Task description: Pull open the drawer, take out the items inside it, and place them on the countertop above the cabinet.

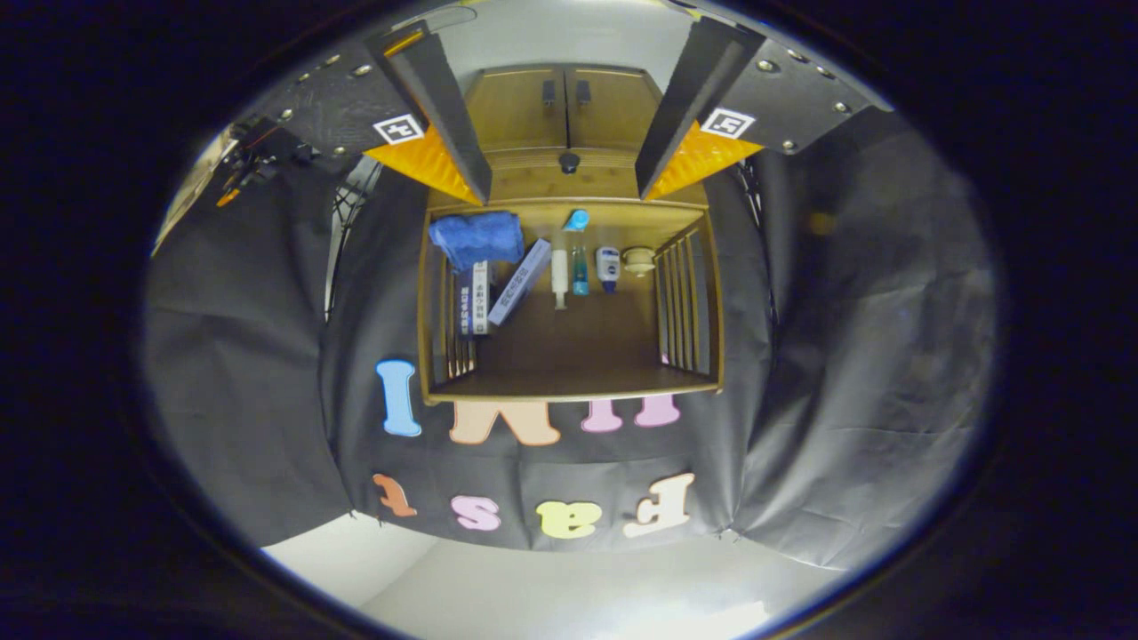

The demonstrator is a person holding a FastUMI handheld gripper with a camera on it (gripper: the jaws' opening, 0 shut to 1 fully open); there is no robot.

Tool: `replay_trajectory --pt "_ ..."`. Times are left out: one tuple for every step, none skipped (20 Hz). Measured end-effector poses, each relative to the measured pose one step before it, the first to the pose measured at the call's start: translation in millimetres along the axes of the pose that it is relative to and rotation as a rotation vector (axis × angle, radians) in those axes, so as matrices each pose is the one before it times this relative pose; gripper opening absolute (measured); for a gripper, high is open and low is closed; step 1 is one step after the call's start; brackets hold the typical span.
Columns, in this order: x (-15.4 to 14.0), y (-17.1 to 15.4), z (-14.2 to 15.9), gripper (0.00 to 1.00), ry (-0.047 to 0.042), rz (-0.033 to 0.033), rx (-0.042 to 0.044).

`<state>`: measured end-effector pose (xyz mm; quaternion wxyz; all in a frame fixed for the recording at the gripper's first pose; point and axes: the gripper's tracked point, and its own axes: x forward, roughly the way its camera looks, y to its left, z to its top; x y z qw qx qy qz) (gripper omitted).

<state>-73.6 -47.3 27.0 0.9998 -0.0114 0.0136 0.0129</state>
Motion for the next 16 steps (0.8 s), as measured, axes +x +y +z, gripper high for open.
replay_trajectory --pt "-0.72 0.35 9.6 0.98 -0.03748 0.01476 0.00146" --pt "0.82 -2.47 11.43 0.98 -0.03673 0.01732 -0.00696" --pt "4.35 -1.46 12.08 0.97 -0.04008 0.02784 -0.00747" --pt "6.17 0.95 9.69 0.97 -0.01402 0.04386 0.00791" --pt "1.91 3.32 5.04 0.97 -0.0056 0.04237 0.01674" --pt "6.96 -2.61 0.34 0.97 0.022 0.0243 0.02456" --pt "6.65 -11.58 -1.81 0.97 0.0187 -0.00456 0.03924" --pt "5.16 -8.06 -1.05 0.97 0.02387 -0.00074 0.01274" --pt "8.34 -6.49 3.57 0.97 -0.00807 0.00287 0.00002" --pt "5.87 -6.76 0.51 0.97 0.00281 -0.0095 -0.01403" --pt "1.06 -5.58 1.21 0.97 -0.0119 0.00247 -0.01773" --pt "0.76 -1.21 0.05 0.97 -0.0017 0.01347 -0.01113" --pt "-0.17 -1.31 -3.01 0.97 -0.00913 0.01188 0.00205" --pt "-8.33 -1.3 7.14 0.97 -0.01108 0.00979 0.004" --pt "-4.69 -5.38 -2.91 0.97 -0.00517 0.00445 -0.00566" --pt "-4.66 -5.75 -3.53 0.97 -0.00518 0.00062 -0.00501"
